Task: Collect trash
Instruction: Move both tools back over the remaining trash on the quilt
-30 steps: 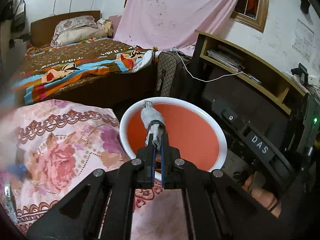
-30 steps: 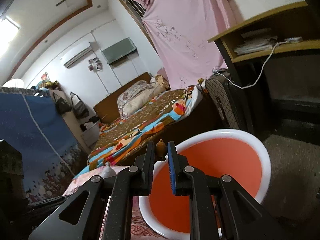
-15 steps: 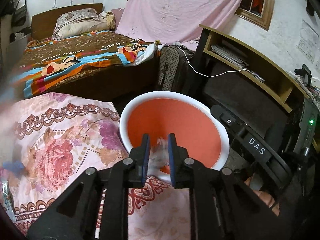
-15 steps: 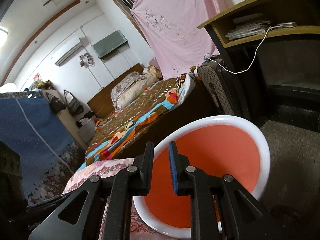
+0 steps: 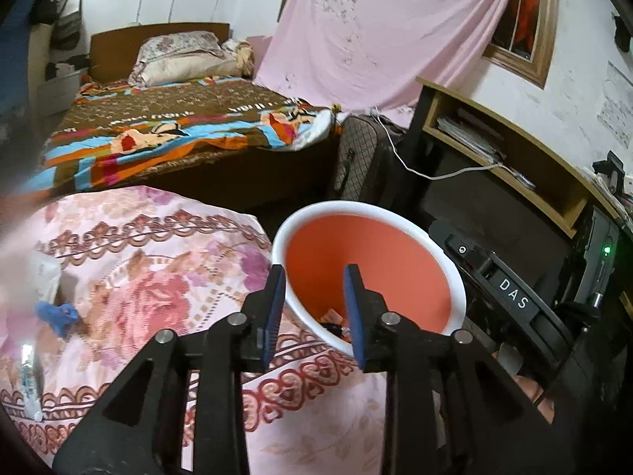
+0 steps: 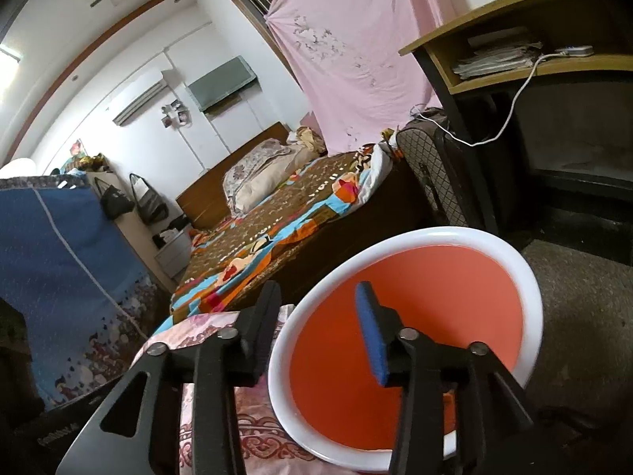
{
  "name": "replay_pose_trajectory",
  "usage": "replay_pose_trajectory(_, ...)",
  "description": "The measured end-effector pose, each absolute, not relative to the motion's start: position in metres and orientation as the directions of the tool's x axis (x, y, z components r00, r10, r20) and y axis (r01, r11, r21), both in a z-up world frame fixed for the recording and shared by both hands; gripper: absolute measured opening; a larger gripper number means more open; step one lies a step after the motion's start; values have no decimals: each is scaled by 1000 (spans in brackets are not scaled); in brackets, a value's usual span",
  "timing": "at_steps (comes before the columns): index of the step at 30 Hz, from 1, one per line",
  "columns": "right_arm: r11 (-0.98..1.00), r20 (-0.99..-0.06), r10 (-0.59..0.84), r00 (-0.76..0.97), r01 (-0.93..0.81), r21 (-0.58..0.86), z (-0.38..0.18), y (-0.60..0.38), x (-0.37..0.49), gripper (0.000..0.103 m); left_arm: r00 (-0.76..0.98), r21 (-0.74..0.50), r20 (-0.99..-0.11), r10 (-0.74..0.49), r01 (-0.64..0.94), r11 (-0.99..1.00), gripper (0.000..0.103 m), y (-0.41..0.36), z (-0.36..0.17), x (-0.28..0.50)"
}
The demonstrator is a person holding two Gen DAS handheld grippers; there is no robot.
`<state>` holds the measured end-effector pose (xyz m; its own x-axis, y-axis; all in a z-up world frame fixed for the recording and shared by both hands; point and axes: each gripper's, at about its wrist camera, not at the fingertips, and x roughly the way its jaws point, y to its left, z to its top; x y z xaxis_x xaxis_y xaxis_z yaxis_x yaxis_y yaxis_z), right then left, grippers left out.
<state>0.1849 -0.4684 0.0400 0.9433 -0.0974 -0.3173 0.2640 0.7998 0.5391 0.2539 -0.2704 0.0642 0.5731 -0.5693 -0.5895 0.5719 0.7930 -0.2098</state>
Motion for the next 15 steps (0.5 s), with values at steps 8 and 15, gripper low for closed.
replay_pose_trajectory(8,843,-261,-102,960,222,489,52,-448,184,48,663,-225,-529,-530,493,841,28,-232,74,248)
replay_pose_trajectory(15,892,-196,-102,975,177,417,64,-423,182,55,738,-222,-491,-462,407,886,38,-195,82,244)
